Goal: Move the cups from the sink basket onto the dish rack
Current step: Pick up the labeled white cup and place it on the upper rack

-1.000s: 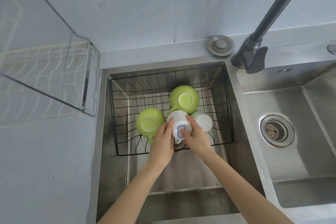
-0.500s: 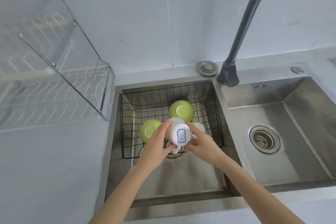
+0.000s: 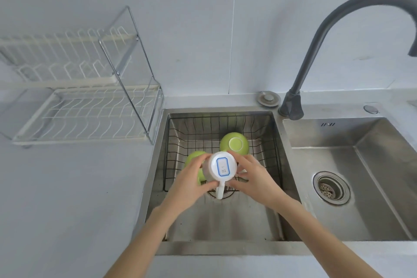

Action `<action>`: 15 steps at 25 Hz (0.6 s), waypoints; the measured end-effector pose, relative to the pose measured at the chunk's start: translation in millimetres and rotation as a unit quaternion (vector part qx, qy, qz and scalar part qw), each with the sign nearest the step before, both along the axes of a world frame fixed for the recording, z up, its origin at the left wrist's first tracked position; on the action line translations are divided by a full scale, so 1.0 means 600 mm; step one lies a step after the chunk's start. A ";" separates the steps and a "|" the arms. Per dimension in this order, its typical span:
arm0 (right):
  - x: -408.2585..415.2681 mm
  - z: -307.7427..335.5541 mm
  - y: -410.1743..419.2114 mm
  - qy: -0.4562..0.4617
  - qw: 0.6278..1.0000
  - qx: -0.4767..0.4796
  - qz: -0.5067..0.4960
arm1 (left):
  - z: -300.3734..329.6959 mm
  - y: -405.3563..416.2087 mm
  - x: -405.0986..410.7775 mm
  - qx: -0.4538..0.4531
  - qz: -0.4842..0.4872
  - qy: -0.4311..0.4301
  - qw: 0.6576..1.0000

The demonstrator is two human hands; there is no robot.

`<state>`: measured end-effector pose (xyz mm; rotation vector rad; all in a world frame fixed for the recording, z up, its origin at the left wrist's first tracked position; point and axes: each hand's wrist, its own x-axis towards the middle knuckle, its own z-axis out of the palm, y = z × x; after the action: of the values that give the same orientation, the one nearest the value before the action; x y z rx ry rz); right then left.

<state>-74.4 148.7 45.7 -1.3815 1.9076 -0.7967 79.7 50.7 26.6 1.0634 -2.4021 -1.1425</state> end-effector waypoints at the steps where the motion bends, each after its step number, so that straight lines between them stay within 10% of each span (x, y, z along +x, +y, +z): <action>1: 0.005 0.003 -0.003 0.010 1.000 -0.006 0.007 | 0.006 -0.002 0.008 0.003 -0.001 0.004 1.000; 15: 0.158 0.119 -0.101 -0.024 0.991 -0.129 -0.006 | 0.131 -0.092 0.177 -0.021 0.007 0.087 0.996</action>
<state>20.2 87.9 117.2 -1.4879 1.8258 -1.1046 185.8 -4.2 105.0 0.9252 -2.2703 -1.1245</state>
